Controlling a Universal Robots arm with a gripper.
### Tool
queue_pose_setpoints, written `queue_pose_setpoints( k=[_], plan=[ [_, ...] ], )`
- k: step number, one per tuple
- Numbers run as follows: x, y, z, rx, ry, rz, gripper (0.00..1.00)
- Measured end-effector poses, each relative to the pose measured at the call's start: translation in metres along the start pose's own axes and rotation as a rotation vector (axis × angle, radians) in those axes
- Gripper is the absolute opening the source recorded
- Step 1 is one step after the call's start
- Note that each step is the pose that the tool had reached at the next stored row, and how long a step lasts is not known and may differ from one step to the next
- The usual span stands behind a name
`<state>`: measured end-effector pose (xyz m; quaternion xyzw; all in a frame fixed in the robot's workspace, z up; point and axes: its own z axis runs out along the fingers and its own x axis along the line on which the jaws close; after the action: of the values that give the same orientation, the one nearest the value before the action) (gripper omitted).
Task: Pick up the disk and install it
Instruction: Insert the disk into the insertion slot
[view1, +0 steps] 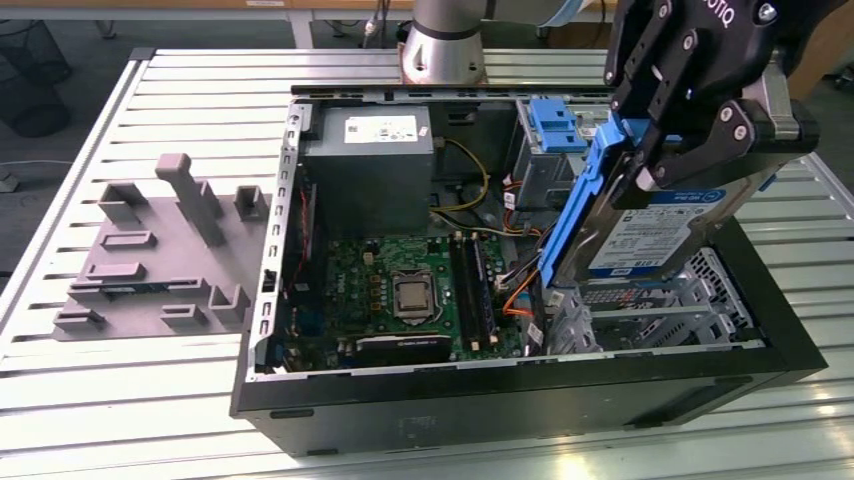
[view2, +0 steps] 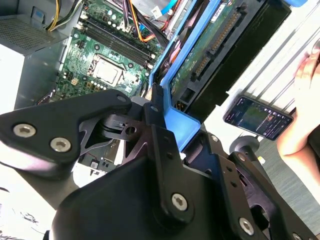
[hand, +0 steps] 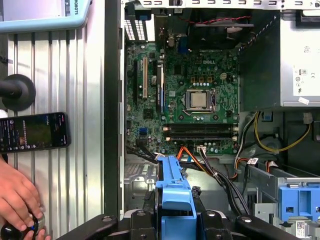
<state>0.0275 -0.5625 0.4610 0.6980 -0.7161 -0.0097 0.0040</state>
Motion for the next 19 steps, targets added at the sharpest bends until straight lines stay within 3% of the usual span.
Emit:
queue_pose_setpoints(
  k=[8, 19],
  plan=[
    [-0.0003, -0.0115, 0.0019, 0.0, 0.0002, 0.0, 0.36],
    [0.0, -0.032, 0.0113, 0.0, 0.0002, -0.001, 0.36]
  ],
)
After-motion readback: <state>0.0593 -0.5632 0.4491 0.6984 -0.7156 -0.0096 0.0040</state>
